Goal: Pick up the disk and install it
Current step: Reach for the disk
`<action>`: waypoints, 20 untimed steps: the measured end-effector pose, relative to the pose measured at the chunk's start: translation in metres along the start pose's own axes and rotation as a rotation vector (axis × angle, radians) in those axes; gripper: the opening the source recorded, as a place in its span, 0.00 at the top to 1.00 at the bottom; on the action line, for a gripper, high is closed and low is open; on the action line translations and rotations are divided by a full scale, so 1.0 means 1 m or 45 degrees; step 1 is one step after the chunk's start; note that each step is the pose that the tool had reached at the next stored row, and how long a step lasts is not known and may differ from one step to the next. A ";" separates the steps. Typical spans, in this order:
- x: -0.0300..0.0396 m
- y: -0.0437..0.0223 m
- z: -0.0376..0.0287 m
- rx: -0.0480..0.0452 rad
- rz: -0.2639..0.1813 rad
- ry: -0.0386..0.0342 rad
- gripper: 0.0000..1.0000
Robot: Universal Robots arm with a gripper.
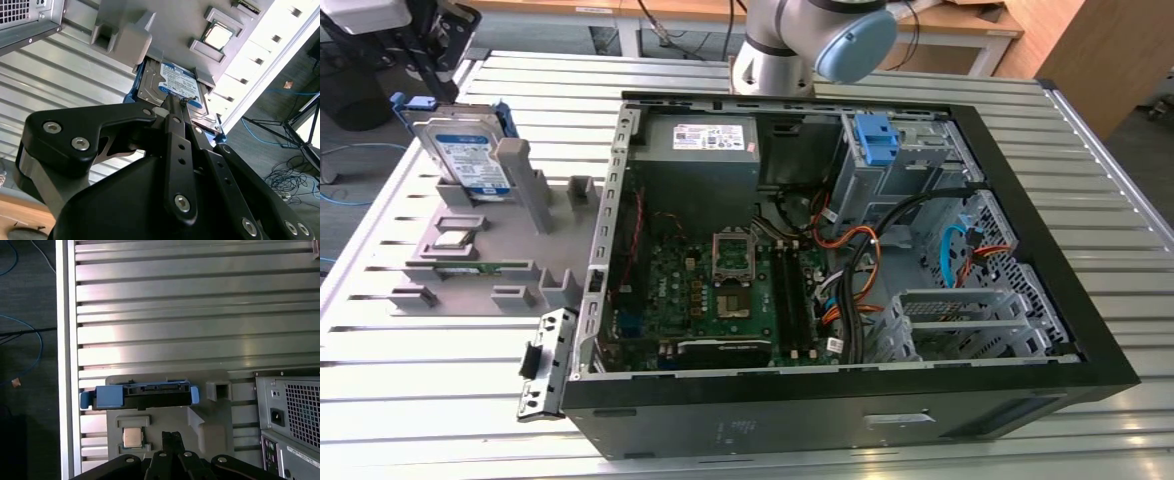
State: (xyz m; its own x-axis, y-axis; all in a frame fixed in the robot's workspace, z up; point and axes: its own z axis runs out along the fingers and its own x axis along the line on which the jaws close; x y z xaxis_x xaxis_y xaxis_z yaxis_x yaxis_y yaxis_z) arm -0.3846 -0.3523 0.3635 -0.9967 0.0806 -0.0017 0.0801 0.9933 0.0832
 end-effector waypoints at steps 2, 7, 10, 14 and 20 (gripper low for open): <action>0.0000 0.0000 0.0001 0.000 0.000 0.0004 0.89; 0.0012 0.0033 0.0027 0.000 0.000 0.0004 0.89; 0.0027 0.0066 0.0043 0.000 0.000 0.0002 0.89; 0.0059 0.0111 0.0060 0.000 0.001 0.0001 0.89; 0.0123 0.0171 0.0082 0.000 0.001 0.0003 0.89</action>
State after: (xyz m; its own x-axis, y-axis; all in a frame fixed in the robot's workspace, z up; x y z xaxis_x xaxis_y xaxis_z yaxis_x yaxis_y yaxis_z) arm -0.3954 -0.3337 0.3567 -0.9967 0.0813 -0.0014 0.0809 0.9933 0.0831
